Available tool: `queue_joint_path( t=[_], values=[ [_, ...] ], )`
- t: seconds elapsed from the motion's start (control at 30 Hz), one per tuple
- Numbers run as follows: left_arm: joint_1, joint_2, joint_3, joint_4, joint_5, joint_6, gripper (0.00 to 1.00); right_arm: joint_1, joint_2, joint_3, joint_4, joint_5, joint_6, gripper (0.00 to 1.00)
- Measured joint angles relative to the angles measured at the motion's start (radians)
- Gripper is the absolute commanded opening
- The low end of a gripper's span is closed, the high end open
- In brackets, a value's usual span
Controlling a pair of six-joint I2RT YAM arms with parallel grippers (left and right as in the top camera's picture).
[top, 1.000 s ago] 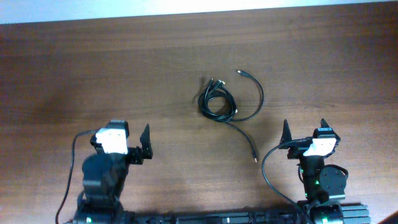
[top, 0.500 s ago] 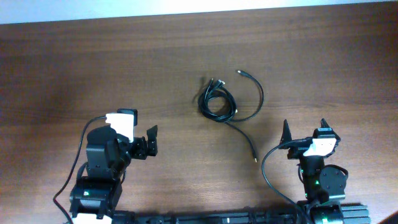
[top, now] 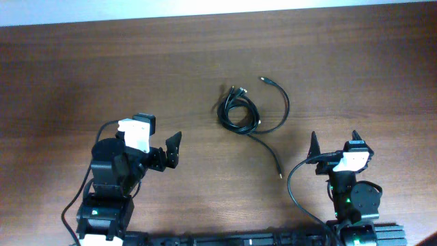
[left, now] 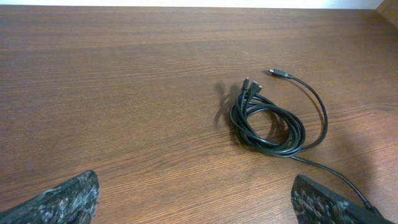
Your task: Untangle cables
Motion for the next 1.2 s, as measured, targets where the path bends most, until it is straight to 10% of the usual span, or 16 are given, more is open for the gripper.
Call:
queue_joint_path(
  t=[0.77, 1.2],
  values=[
    [0.0, 0.016, 0.001, 0.045, 0.004, 0.0, 0.98, 0.0, 0.0, 0.0, 0.0, 0.0, 0.0, 0.98],
    [-0.193, 0.615, 0.265, 0.094, 0.006, -0.136, 0.99, 0.0, -0.001, 0.0, 0.002, 0.0, 0.0, 0.98]
  ],
)
